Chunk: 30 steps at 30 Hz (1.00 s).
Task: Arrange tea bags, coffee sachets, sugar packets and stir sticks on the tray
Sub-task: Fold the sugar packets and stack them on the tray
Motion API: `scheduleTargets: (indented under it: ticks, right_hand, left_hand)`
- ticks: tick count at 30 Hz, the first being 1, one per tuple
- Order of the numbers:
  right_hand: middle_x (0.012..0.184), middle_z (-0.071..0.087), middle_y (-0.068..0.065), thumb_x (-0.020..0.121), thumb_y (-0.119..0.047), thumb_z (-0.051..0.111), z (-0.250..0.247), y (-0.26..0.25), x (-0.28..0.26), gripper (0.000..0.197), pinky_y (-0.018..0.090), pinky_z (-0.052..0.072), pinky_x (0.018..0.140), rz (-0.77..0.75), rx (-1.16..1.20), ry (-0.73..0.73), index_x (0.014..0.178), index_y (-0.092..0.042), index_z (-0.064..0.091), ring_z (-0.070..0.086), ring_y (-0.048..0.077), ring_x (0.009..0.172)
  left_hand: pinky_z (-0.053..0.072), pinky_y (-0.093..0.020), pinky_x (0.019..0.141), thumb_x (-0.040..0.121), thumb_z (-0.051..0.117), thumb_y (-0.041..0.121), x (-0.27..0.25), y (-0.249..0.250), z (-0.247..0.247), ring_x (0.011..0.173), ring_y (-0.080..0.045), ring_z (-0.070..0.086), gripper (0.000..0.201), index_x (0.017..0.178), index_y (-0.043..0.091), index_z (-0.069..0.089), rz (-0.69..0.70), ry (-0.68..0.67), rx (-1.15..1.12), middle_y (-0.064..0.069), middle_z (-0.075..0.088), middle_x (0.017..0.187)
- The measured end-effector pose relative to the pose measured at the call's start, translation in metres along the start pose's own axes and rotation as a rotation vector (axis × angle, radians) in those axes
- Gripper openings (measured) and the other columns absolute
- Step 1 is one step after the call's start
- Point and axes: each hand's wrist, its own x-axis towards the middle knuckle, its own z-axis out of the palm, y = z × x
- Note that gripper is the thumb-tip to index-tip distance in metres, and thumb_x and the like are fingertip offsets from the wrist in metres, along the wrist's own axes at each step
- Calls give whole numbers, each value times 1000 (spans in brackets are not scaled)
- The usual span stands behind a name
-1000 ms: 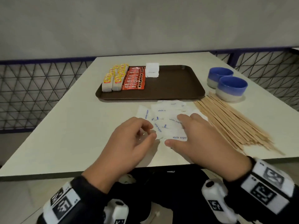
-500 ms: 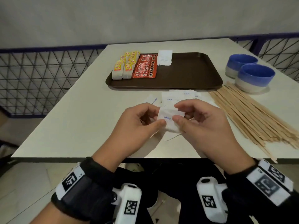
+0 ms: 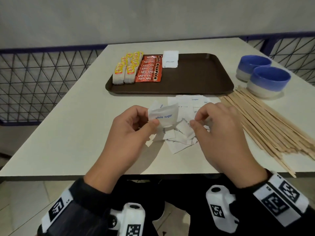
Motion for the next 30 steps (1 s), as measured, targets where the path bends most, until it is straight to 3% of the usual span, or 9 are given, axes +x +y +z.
scheduleTargets:
  ticks: [2,7,9,13,15,20,23,27,30]
  right_hand:
    - [89,56,-20,93,-35,70,-1,1,1,14,14,37,77,31,100,-2,94,-35,56,47,11,97]
    - [103,56,-14,86,-63,64,-2,-7,0,46,42,48,91,63,-26,-77,121,-33,64,43,14,106]
    - [102,57,-13,88,-58,66,-2,-6,0,43,41,48,92,47,-18,-74,122,-30,66,42,14,104]
    - [92,53,-23,91,-34,74,-1,1,2,28,11,37,75,60,147,-14,118,-30,67,48,0,86]
    - [97,56,-26,92,-25,73,-1,4,1,26,8,37,75,65,240,26,117,-32,67,53,-8,89]
    - [109,72,-15,93,-14,73,0,8,-1,30,29,54,90,47,564,79,115,-33,70,67,7,105]
    - [105,74,-11,93,-9,73,-2,8,-1,28,35,58,84,32,666,73,111,-31,71,70,13,101]
    - [95,69,-14,93,-7,71,-2,10,0,25,43,58,79,6,578,133,97,-32,67,67,12,90]
    - [93,69,-9,90,2,72,-3,7,-1,31,44,60,74,-19,795,123,98,-28,69,67,12,87]
  left_hand:
    - [48,-19,58,93,68,7,0,1,0,62,-12,60,1,93,7,67,-9,24,-8,-9,73,80]
    - [48,-17,57,94,67,6,1,1,2,60,-11,64,3,93,9,67,-22,62,-11,-3,76,81]
    - [48,-17,57,94,66,7,1,1,1,62,-11,66,5,95,11,67,-24,75,-4,-2,76,83]
    - [49,-17,57,95,66,8,1,2,1,65,-11,67,9,99,15,68,-36,103,3,2,78,83]
    - [49,-19,58,96,65,8,1,2,1,65,-12,67,12,103,17,67,-38,104,7,3,78,83]
    - [48,-26,64,98,60,6,0,4,3,65,-14,65,19,111,19,63,-31,77,8,4,77,79]
    - [47,-29,67,99,58,5,-1,4,4,64,-15,64,20,112,20,62,-20,71,5,5,77,80]
    - [49,-32,68,99,57,3,-1,5,3,67,-16,65,23,112,22,62,-6,65,-9,5,76,80]
    - [52,-39,69,98,55,-3,-3,4,2,71,-18,64,31,115,22,62,1,22,-30,-2,76,83]
